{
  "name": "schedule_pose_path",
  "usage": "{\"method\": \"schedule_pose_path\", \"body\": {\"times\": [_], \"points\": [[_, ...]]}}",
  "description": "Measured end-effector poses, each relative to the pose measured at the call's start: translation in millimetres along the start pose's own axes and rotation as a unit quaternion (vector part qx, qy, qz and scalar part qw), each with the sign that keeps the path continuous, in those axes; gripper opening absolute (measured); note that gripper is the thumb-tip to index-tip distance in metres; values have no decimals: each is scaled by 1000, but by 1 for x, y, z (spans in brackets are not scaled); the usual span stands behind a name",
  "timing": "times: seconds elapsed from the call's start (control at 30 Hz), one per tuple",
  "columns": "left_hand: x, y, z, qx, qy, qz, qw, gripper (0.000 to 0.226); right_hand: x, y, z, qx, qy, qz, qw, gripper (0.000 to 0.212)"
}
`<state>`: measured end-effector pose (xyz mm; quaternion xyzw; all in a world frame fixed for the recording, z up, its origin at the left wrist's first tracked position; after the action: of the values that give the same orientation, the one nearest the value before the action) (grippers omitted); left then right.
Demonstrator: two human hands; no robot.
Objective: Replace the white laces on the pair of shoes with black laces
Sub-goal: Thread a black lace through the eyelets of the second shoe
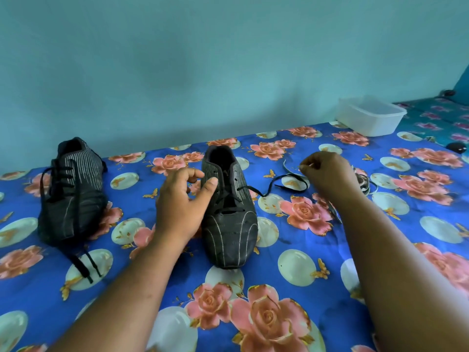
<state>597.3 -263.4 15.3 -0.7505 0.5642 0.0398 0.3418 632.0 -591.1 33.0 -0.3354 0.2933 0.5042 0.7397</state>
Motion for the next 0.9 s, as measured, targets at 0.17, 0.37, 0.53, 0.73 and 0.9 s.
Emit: {"method": "schedule_pose_path", "body": {"times": [0.17,0.37,0.53,0.73,0.9], "points": [[11,4,-7,-30,-28,38,998,47,37,8,13,-70,147,114,980,29],[10,4,-12,-66,-39,42,996,61,37,9,18,-76,157,74,982,12],[11,4,-19,-75,-53,43,995,63,26,24,49,-146,-49,7,988,11],[9,3,-23,-91,-53,22,994,50,43,59,95,-269,-100,19,958,5],[8,7,-32,-74,-43,17,996,52,50,68,105,-284,-108,23,952,3]]}}
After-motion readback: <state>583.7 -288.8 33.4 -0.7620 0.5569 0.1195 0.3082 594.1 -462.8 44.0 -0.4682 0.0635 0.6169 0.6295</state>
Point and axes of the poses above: each hand's wrist, its own y-axis away from the middle knuckle, its own x-axis out of the palm, z = x × y, the point moved 5 cm from there along -y, towards the middle knuckle, and after that the axes turned 4 degrees about z, right-handed, at the moved point
